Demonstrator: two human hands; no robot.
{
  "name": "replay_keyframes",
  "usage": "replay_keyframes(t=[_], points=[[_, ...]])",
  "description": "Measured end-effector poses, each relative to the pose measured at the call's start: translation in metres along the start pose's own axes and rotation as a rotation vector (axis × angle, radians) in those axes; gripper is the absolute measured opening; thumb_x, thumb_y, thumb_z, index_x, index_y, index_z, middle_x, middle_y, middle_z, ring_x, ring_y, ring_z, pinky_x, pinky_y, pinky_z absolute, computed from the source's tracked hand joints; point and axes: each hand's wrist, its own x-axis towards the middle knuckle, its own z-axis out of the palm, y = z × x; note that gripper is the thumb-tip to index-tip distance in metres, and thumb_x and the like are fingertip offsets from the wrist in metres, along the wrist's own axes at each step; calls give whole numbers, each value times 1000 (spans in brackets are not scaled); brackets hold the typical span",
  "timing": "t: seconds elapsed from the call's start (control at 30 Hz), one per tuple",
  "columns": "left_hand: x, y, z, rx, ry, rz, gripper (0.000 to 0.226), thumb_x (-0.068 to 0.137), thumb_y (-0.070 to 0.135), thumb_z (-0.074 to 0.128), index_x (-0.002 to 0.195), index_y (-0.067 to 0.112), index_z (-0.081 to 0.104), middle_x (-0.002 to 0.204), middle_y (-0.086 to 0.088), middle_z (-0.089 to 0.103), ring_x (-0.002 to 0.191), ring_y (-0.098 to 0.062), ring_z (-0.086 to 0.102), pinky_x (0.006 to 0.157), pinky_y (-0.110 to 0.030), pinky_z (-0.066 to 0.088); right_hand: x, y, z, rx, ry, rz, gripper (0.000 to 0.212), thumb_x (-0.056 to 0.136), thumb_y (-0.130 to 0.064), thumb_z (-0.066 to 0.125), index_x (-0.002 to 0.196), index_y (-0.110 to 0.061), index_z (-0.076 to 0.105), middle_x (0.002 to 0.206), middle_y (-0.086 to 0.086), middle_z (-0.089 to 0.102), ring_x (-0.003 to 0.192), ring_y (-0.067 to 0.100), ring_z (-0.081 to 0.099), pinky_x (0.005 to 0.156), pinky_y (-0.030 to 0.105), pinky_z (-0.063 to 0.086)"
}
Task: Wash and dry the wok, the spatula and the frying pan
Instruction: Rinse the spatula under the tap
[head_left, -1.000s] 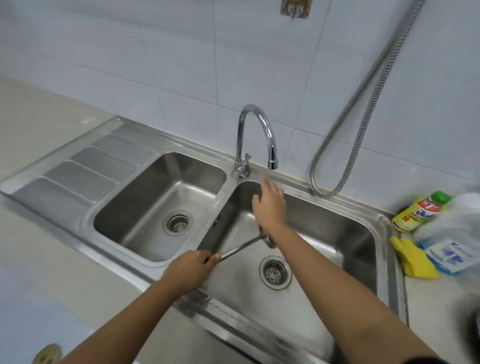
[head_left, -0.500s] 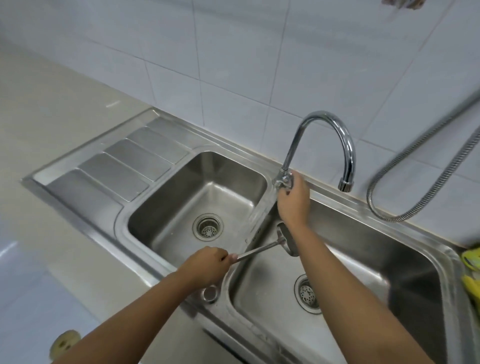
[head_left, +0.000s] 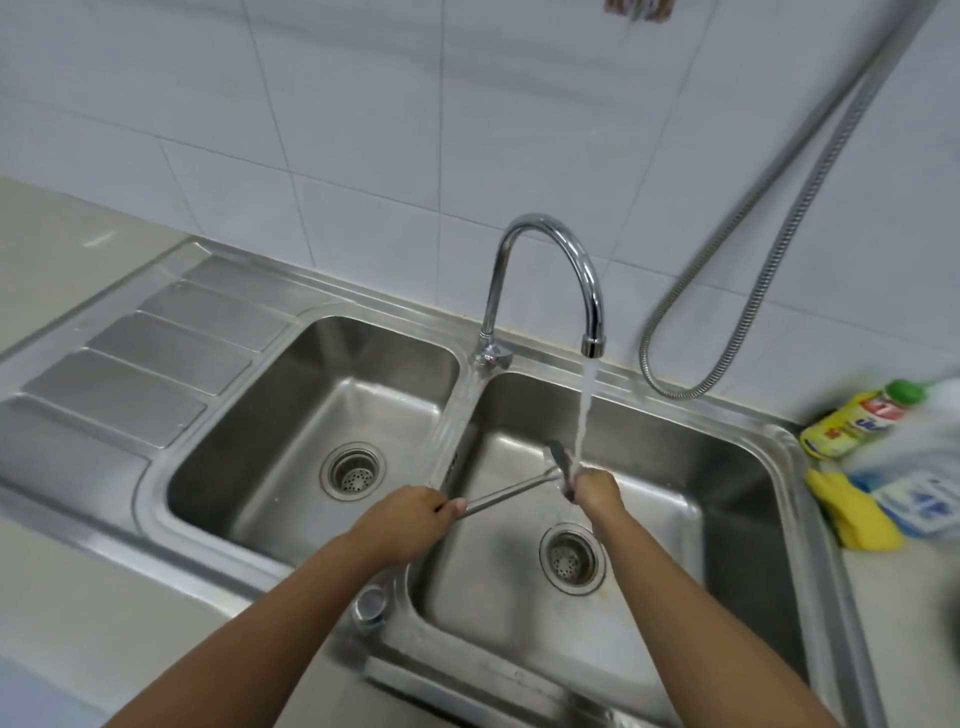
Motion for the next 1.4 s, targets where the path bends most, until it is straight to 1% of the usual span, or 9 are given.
replay_keyframes(t=[0.17, 0.33, 0.5, 0.7, 0.93, 1.03, 1.1, 1.23, 1.4], points=[[10, 11, 12, -11, -46, 37, 47, 98, 55, 35, 69, 24, 56, 68, 10, 54, 73, -14, 55, 65, -28, 37, -1, 20, -27, 246, 18, 84, 21, 95, -20, 56, 82, -7, 66, 60, 7, 57, 45, 14, 42, 42, 24, 28], [12, 7, 18, -29, -40, 45, 49, 97, 57, 36, 68, 24, 57, 67, 9, 56, 69, -11, 55, 59, -24, 37, -2, 21, -38, 224, 37, 100, 18, 93, -15, 53, 92, -4, 67, 73, 13, 64, 51, 16, 49, 46, 24, 31], [11, -2, 14, 0, -68, 36, 46, 97, 55, 37, 68, 25, 59, 71, 7, 61, 76, -15, 60, 68, -29, 43, 0, 26, -29, 192, 22, 136, 24, 90, -20, 58, 106, -4, 65, 102, 18, 69, 81, 27, 61, 54, 26, 41], [27, 28, -3, 23, -95, 85, 44, 100, 50, 36, 69, 25, 56, 73, 8, 55, 78, -15, 56, 71, -30, 41, 0, 15, -42, 192, 42, 107, 17, 88, -21, 62, 80, -6, 65, 68, 7, 59, 55, 16, 42, 51, 28, 30], [52, 66, -9, 79, -131, 123, 51, 101, 50, 30, 91, 17, 67, 94, -1, 60, 91, -20, 59, 86, -35, 47, 10, 0, -75, 287, 170, 98, 21, 89, -9, 52, 69, -11, 56, 79, 12, 57, 71, 25, 49, 64, 33, 38], [54, 67, -8, 83, -104, 125, 48, 100, 52, 29, 87, 22, 63, 95, 0, 60, 91, -20, 59, 87, -36, 48, 10, -6, -79, 301, 189, 70, 9, 89, -9, 54, 83, -5, 59, 84, 13, 56, 64, 20, 46, 60, 31, 37], [52, 63, -9, 62, -92, 118, 48, 100, 53, 30, 85, 22, 63, 88, 2, 60, 87, -18, 59, 84, -35, 48, 7, -9, -78, 322, 185, 52, 13, 89, -10, 56, 98, -2, 60, 86, 12, 56, 65, 18, 46, 62, 32, 38], [37, 43, -14, 4, -53, 120, 44, 100, 50, 36, 70, 25, 56, 70, 10, 54, 71, -9, 54, 64, -27, 41, -11, -16, -67, 328, 128, 23, 13, 91, -6, 54, 79, -7, 59, 91, 11, 53, 73, 21, 46, 72, 35, 40], [12, 3, -18, -98, -41, 38, 45, 96, 49, 48, 66, 18, 61, 58, 7, 58, 55, -9, 55, 64, -32, 48, -27, -11, -41, 210, -13, -57, 15, 94, -8, 53, 94, -3, 67, 96, 11, 61, 76, 19, 55, 67, 29, 44]])
